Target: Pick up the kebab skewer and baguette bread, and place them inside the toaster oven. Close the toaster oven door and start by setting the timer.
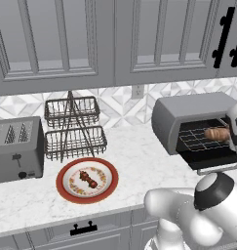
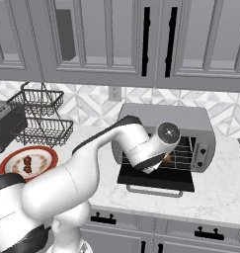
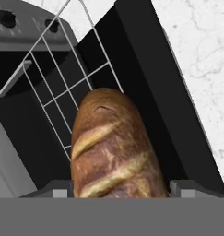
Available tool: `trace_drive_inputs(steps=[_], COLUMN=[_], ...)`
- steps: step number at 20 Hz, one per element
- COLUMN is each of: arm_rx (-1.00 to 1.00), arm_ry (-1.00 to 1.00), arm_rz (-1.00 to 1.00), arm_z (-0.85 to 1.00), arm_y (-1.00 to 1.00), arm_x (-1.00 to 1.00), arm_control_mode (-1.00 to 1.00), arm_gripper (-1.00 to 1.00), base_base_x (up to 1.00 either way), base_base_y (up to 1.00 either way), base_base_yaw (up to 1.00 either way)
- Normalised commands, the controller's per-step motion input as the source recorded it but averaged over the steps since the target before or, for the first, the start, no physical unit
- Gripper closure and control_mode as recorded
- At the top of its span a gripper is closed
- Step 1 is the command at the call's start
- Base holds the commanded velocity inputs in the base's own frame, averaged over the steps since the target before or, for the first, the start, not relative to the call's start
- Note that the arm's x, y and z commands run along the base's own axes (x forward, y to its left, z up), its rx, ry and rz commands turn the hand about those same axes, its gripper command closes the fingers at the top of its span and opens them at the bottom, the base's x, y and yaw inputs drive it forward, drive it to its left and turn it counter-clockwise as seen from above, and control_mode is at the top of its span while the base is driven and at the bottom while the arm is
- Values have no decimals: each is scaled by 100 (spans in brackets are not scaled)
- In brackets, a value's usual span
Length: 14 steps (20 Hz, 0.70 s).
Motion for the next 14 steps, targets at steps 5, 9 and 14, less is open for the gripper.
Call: trace_drive_inputs(steps=[5, 9, 14], arm_rx=[0, 0, 0], arm_ry=[-2, 0, -1], arm_rz=[11, 11, 11], arm_z=[0, 0, 0], arm_y=[5, 13, 3], arm_x=[7, 7, 6], arm_control_mode=[-100, -100, -100], arm_gripper=[100, 100, 100], base_base_x=[0, 0, 0], base_base_y=[0, 0, 0], base_base_yaw=[0, 0, 0])
